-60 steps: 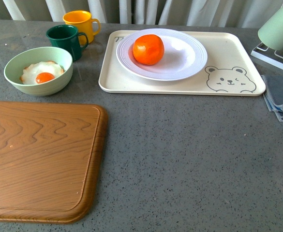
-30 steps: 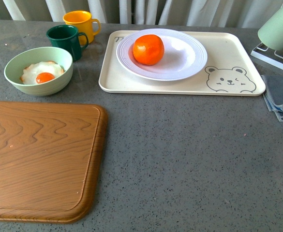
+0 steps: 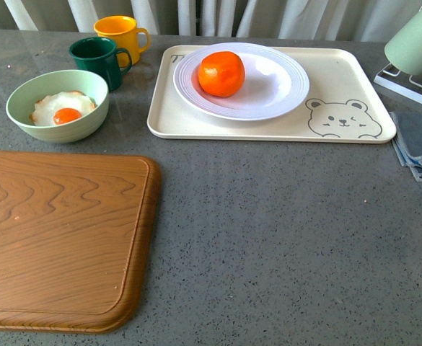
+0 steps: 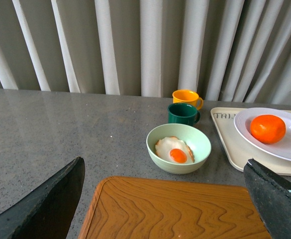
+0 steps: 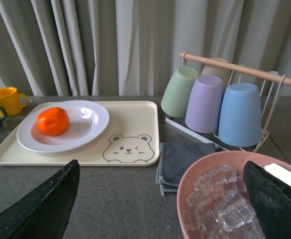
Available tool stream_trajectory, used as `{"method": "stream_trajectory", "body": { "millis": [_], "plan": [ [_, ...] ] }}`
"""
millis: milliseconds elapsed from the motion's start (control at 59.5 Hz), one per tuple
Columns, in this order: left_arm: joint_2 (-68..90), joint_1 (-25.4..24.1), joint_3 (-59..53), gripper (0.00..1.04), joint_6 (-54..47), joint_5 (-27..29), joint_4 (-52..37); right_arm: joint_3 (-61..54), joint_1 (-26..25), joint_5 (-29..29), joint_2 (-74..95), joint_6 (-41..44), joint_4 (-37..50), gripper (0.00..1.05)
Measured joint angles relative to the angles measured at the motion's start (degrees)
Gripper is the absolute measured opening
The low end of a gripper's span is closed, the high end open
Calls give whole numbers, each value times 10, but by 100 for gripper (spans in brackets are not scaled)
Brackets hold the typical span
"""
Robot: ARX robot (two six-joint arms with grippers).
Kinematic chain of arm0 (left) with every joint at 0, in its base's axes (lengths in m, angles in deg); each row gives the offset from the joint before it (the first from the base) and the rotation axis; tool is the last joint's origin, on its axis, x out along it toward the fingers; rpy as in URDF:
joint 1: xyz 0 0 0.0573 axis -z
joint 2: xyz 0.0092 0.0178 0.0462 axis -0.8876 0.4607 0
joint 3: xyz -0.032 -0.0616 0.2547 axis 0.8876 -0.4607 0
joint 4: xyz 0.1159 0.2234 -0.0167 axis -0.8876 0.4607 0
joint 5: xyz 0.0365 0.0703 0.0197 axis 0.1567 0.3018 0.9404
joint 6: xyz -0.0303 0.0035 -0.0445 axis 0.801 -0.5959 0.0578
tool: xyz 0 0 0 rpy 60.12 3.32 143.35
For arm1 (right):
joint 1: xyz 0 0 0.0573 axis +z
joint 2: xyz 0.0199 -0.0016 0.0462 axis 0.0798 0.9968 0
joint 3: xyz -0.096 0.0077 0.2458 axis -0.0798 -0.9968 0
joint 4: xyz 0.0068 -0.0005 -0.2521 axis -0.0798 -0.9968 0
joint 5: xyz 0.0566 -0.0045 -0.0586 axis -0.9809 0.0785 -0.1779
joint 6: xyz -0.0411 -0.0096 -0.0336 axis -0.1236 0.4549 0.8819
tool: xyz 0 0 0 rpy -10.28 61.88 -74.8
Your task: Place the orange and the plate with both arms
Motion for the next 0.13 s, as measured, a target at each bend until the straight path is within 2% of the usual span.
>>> {"method": "stream_trajectory", "body": {
  "millis": [134],
  "plan": [
    [0, 0, 0, 96, 0, 0, 0, 0, 0, 0, 0, 0, 0, 96]
  ]
}}
